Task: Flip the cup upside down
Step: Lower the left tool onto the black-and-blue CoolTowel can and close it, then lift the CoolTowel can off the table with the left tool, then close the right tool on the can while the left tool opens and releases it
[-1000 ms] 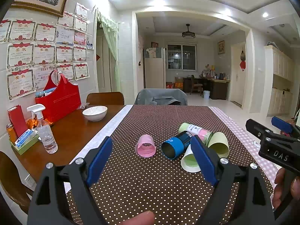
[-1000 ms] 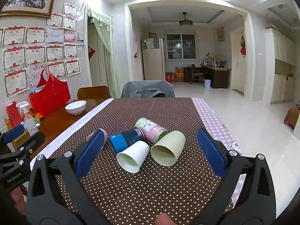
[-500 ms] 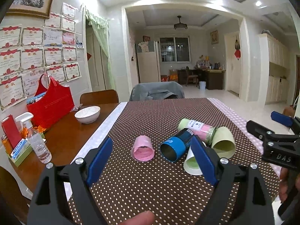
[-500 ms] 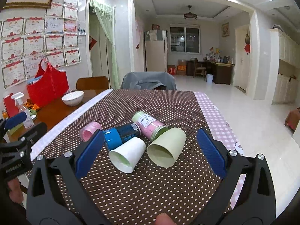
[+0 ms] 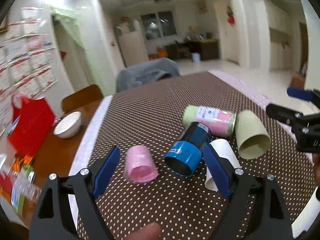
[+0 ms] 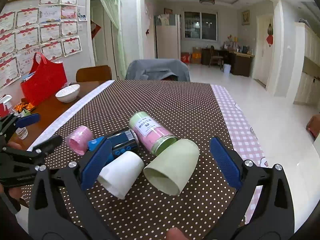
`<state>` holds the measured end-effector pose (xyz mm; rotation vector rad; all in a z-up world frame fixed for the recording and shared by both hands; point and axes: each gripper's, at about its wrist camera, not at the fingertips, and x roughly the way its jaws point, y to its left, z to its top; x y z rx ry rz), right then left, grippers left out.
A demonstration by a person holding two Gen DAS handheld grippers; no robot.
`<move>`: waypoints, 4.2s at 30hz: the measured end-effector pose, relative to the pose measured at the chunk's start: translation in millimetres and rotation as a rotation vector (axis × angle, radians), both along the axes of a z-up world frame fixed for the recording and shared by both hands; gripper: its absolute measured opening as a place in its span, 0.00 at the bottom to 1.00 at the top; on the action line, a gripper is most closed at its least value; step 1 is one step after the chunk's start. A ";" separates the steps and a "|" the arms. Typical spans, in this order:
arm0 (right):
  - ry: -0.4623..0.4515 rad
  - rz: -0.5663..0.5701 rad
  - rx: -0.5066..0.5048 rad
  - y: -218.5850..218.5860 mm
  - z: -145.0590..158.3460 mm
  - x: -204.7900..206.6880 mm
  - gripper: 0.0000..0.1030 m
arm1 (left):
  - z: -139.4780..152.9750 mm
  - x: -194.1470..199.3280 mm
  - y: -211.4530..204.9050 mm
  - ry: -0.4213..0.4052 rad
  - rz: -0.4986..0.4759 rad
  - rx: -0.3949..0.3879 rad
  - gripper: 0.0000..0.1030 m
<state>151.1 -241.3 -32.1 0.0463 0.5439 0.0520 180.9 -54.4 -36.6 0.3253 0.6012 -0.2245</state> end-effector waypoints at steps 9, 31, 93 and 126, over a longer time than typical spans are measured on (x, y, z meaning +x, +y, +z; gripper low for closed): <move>0.103 -0.027 0.017 -16.8 -24.6 48.2 0.94 | -43.3 74.2 -28.2 0.179 -0.120 0.141 0.81; 0.218 -0.057 0.082 -35.9 -56.7 87.6 0.94 | -95.7 167.2 -46.5 0.497 -0.261 0.084 0.65; 0.054 -0.047 0.141 -36.9 -21.9 -77.6 0.94 | -98.5 -60.6 -34.8 0.422 -0.121 -0.187 0.72; 0.075 0.065 0.167 12.5 2.0 -79.2 0.94 | 2.4 -103.9 21.8 -0.067 0.085 -0.182 0.80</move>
